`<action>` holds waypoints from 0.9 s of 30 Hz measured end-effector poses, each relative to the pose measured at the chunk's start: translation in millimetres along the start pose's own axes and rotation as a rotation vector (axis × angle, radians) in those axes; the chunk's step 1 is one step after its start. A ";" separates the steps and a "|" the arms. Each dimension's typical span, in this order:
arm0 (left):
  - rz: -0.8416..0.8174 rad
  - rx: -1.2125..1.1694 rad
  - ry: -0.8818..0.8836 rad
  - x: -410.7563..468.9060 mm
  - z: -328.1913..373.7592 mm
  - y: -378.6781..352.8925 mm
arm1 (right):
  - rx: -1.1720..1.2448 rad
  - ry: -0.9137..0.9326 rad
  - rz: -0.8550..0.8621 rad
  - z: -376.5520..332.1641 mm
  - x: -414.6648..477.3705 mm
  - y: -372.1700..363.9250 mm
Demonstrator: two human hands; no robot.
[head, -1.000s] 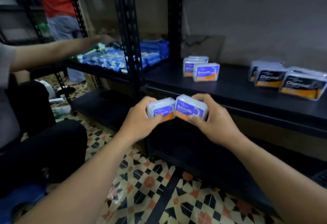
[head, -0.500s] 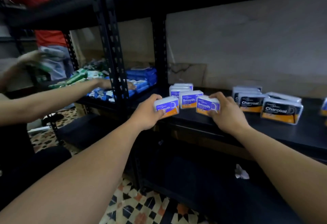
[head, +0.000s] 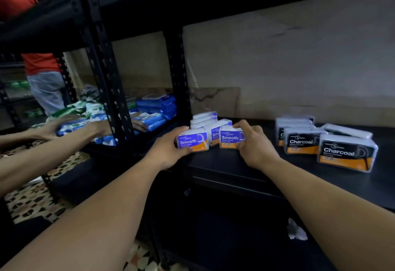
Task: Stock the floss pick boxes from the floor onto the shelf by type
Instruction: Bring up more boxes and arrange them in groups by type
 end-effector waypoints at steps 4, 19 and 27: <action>0.021 -0.077 0.006 6.8 -7.4 -9.2 | 0.016 0.011 0.003 3.7 3.0 -5.9; 0.137 0.036 0.116 -3.3 -8.5 -14.3 | 0.166 0.000 0.052 4.3 -5.9 -1.5; 0.130 0.104 0.093 -3.5 -4.7 -12.9 | 0.206 -0.053 0.118 4.0 -13.9 11.4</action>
Point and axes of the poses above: each hand's wrist, its own x-axis towards the middle knuckle, its own y-axis out of the back of the hand, z = x × y, the point moved 5 cm from there along x, towards the middle knuckle, and after that the axes turned 2 degrees about -z, right-handed, at the moved point
